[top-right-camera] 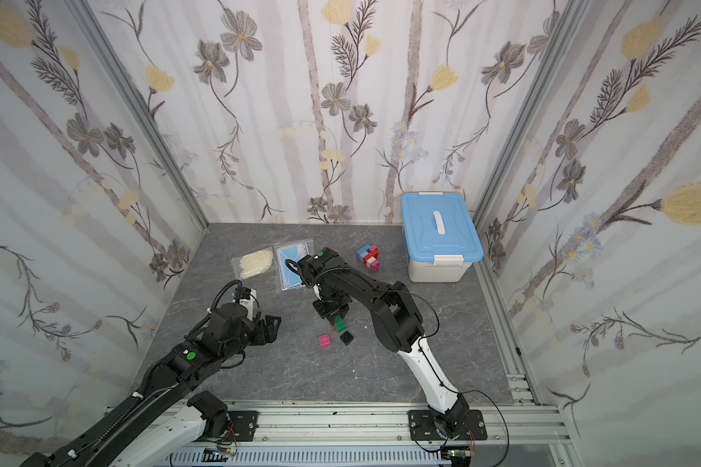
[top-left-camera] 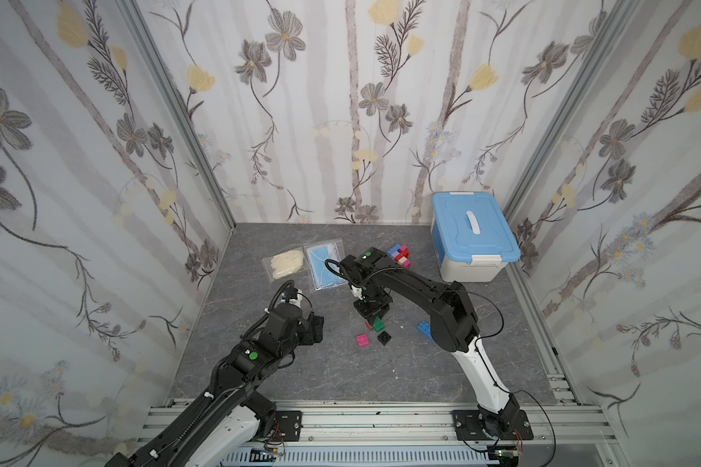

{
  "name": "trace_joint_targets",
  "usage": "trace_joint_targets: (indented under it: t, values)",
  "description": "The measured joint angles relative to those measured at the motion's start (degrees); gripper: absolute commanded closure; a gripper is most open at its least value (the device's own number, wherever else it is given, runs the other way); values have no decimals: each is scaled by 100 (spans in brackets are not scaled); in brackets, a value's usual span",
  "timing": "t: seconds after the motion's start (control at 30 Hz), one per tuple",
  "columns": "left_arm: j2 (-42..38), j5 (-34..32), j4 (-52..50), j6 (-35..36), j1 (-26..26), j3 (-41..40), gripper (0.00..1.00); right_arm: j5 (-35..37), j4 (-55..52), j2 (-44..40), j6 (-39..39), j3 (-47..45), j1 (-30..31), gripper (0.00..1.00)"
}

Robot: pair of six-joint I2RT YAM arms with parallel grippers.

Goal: Assemble the letter p with lego
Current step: Assemble the lego brick with the lego brick.

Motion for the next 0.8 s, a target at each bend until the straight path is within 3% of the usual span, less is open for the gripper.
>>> trace_joint_targets:
  t: [0.8]
  values:
    - [-81, 42, 46, 13, 2, -35, 16, 348, -11, -328, 619, -407, 52, 88]
